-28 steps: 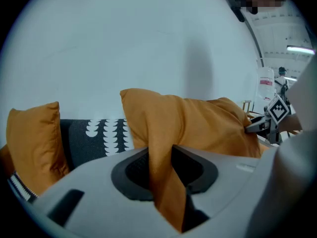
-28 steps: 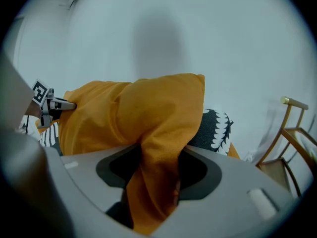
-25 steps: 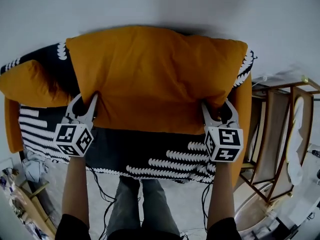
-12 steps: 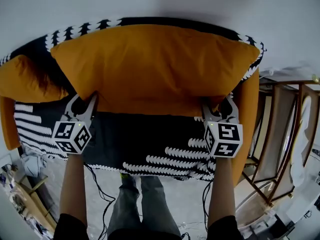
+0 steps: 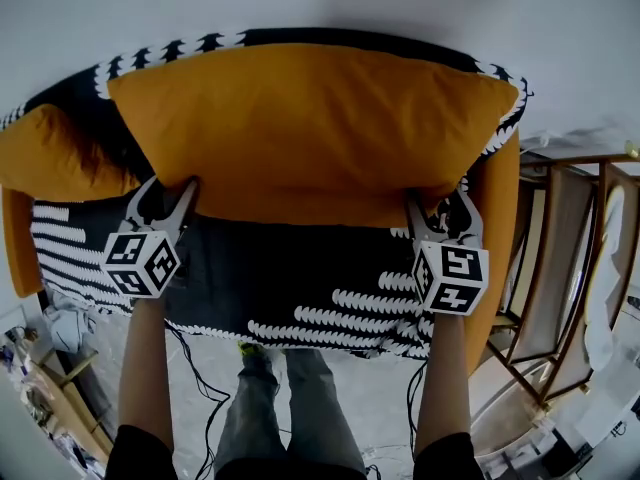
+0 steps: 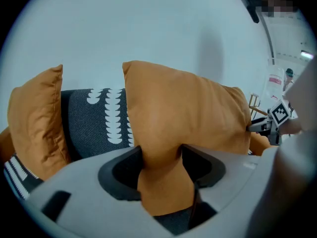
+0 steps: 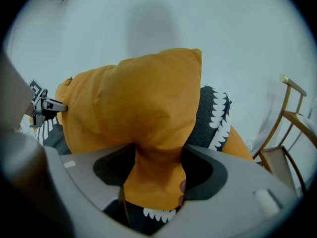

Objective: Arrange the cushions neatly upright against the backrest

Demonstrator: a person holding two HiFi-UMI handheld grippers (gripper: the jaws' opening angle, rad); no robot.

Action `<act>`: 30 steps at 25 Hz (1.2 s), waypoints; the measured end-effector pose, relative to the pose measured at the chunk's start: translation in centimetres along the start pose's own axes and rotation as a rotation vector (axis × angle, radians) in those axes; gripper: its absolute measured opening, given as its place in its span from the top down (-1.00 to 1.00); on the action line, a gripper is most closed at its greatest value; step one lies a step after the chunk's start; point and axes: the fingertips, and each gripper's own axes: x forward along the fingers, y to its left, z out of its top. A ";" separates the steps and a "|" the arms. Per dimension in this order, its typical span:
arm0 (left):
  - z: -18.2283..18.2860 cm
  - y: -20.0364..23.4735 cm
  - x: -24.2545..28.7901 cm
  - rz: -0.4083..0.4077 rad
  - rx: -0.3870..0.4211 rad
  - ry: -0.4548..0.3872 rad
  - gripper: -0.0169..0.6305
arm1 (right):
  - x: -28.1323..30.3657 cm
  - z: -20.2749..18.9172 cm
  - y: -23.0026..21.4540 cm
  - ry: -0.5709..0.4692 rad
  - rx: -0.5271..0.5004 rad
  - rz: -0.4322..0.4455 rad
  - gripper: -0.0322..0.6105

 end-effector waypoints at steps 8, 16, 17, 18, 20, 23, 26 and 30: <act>2.4 -0.4 -3.2 -0.007 0.013 -0.036 0.19 | -4.9 0.9 1.1 -0.035 0.025 -0.039 0.07; 5.1 -2.7 -11.3 -0.042 -0.007 -0.110 0.39 | -12.0 4.6 5.9 -0.114 0.077 -0.083 0.46; 5.4 -2.7 -12.3 -0.048 -0.020 -0.118 0.45 | -12.9 5.0 7.0 -0.114 0.069 -0.080 0.47; 5.7 -2.7 -13.3 -0.055 -0.032 -0.124 0.51 | -13.9 5.3 8.1 -0.111 0.057 -0.076 0.50; 6.1 -2.9 -15.3 -0.069 -0.040 -0.134 0.58 | -16.0 5.7 10.1 -0.110 0.040 -0.066 0.53; 7.2 -3.4 -17.9 -0.085 -0.022 -0.168 0.77 | -18.8 6.3 12.0 -0.133 0.043 -0.078 0.66; 8.3 -3.9 -20.4 -0.088 0.010 -0.195 0.93 | -21.1 6.9 13.3 -0.151 0.090 -0.091 0.86; 9.5 -5.1 -23.9 -0.122 0.041 -0.208 0.95 | -24.4 8.5 15.6 -0.184 0.113 -0.063 0.86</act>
